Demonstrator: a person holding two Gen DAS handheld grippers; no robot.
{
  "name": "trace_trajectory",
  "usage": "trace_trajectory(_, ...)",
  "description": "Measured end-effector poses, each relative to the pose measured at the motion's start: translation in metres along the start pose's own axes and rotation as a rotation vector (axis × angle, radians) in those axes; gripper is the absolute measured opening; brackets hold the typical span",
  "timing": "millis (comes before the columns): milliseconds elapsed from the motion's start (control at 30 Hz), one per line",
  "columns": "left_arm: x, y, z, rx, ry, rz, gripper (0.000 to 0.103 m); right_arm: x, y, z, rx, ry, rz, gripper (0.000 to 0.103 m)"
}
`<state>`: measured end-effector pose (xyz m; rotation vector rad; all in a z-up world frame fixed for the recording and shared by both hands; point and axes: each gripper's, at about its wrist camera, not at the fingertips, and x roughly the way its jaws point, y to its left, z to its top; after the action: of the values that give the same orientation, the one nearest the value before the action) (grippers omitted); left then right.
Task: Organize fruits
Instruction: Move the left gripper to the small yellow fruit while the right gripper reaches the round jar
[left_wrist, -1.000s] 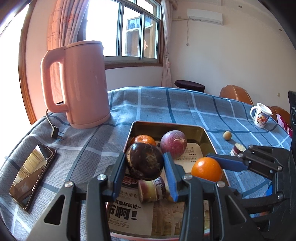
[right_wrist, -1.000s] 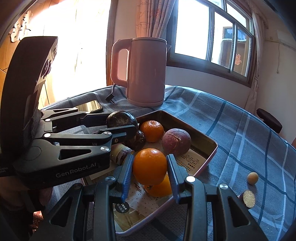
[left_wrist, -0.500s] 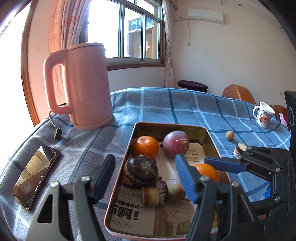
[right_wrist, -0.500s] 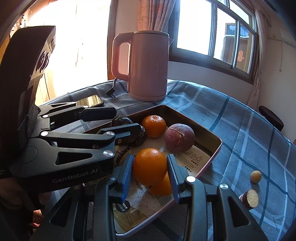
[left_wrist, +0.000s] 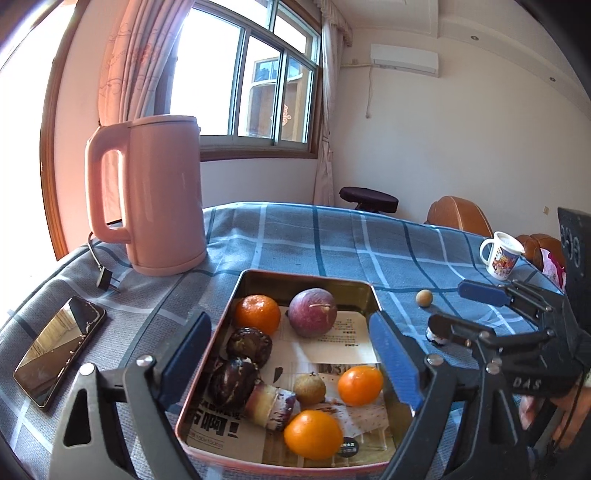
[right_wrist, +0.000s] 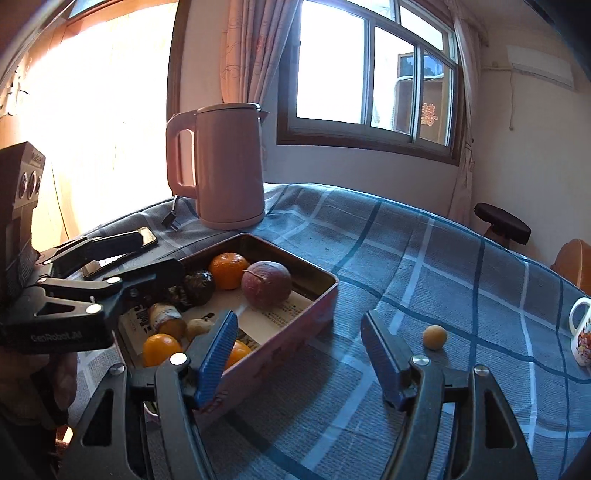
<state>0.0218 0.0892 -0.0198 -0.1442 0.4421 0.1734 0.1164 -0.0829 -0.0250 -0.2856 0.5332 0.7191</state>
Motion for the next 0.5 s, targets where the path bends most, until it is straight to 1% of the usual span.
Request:
trace_trajectory(67, 0.001, -0.008, 0.0, 0.004, 0.002, -0.018, 0.091, 0.003, -0.026, -0.003, 0.059, 0.031, -0.047, 0.07)
trace_trajectory(133, 0.004, -0.018, 0.0, 0.015, 0.01, -0.034, 0.093, 0.009, -0.047, -0.006, 0.112, 0.072, -0.064, 0.07)
trace_trajectory(233, 0.006, -0.033, 0.0, 0.04, 0.012, -0.048, 0.096, 0.022, -0.062, -0.01, 0.131, 0.133, -0.091, 0.07)
trace_trajectory(367, 0.008, -0.052, 0.002, 0.075, 0.011, -0.065, 0.096, 0.036, -0.075, -0.016, 0.191, 0.188, -0.064, 0.07)
trace_trajectory(500, 0.011, -0.065, 0.006, 0.101, 0.01, -0.073, 0.098, 0.045, -0.074, -0.021, 0.205, 0.235, -0.022, 0.07)
